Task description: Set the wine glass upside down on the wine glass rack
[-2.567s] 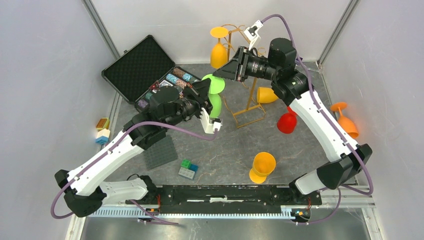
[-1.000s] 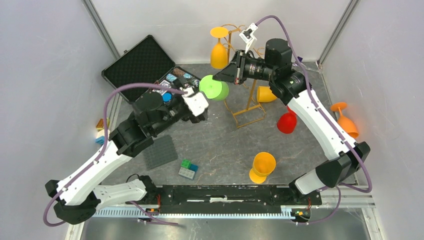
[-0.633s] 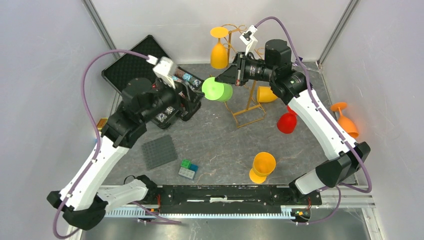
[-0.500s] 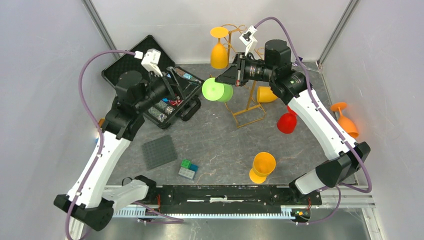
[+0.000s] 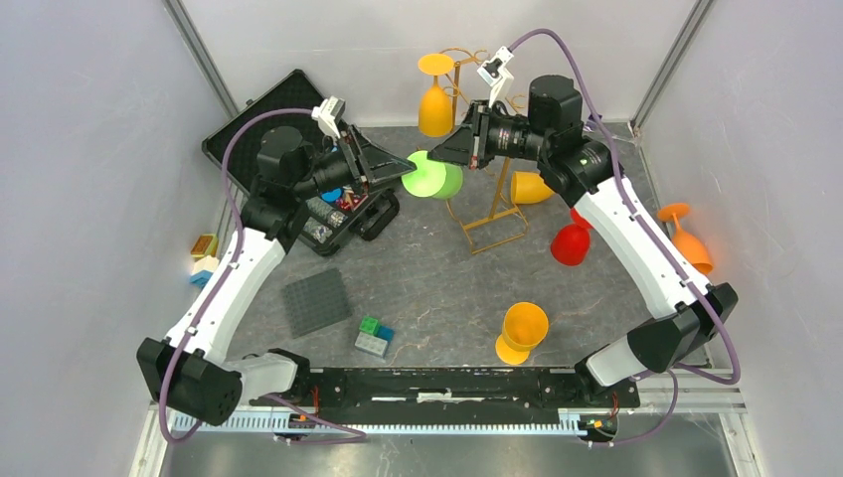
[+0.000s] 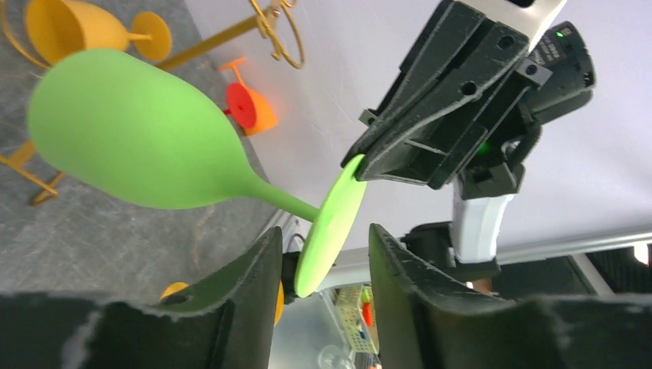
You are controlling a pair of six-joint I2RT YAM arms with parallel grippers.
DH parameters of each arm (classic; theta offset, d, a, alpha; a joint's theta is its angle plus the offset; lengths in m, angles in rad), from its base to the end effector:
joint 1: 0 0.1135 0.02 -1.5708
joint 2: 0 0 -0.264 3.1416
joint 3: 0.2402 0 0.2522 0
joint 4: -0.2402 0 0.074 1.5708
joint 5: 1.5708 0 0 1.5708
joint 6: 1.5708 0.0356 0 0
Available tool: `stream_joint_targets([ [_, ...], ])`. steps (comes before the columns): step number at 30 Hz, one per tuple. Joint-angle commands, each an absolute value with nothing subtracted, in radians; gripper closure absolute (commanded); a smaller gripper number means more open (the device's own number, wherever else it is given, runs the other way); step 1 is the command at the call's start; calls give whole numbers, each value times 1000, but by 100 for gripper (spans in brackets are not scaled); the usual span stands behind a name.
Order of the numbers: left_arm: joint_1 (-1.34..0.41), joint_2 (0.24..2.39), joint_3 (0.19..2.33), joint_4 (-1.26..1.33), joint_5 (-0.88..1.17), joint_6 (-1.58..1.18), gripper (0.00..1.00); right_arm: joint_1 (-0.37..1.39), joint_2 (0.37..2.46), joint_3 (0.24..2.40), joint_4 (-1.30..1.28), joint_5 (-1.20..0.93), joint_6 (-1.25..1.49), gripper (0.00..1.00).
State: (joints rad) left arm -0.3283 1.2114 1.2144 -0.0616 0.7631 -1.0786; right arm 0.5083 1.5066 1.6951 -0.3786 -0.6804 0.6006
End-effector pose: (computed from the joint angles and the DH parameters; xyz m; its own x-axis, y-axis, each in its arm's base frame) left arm 0.2491 -0.1108 0.4155 -0.8072 -0.3979 -0.4361 0.3699 0.2348 -0.8989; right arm 0.2794 0.1813 0.4626 -0.6550 0.1380 -0.7430 -0.6640 0.3641 0.6530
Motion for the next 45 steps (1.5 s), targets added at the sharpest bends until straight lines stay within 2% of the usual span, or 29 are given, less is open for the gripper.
stream_joint_targets([
  [1, -327, 1220, 1211, 84, 875, -1174, 59, 507, 1509, 1750, -335, -694, 601, 100],
  [5, -326, 1243, 1237, 86, 896, -1179, 95, 505, 1508, 1755, -336, -683, 602, 100],
  [7, -324, 1252, 1248, 86, 886, -1183, 98, 502, 1512, 1763, -336, -681, 603, 97],
  [8, -324, 1256, 1256, 87, 875, -1186, 98, 499, 1512, 1769, -336, -681, 602, 91],
  [10, -322, 1271, 1275, 90, 838, -1204, 98, 493, 1510, 1789, -358, -666, 587, 67],
  [12, -321, 1297, 1296, 98, 787, -1234, 98, 485, 1510, 1820, -412, -629, 550, 39],
  [13, -319, 1310, 1309, 104, 766, -1250, 98, 480, 1507, 1836, -436, -605, 534, 30],
  [15, -318, 1346, 1338, 115, 721, -1294, 98, 460, 1497, 1849, -472, -583, 513, 18],
  [18, -315, 1412, 1400, 135, 668, -1361, 98, 403, 1474, 1855, -492, -592, 508, 7],
  [28, -316, 1628, 1664, -59, 488, -1319, 98, 274, 1425, 1850, -537, -599, 471, 4],
  [39, -316, 1853, 1903, -144, 485, -1284, 98, 246, 1428, 1840, -601, -581, 403, 4],
  [45, -316, 1893, 1943, -134, 453, -1255, 98, 237, 1420, 1835, -607, -564, 394, 5],
])
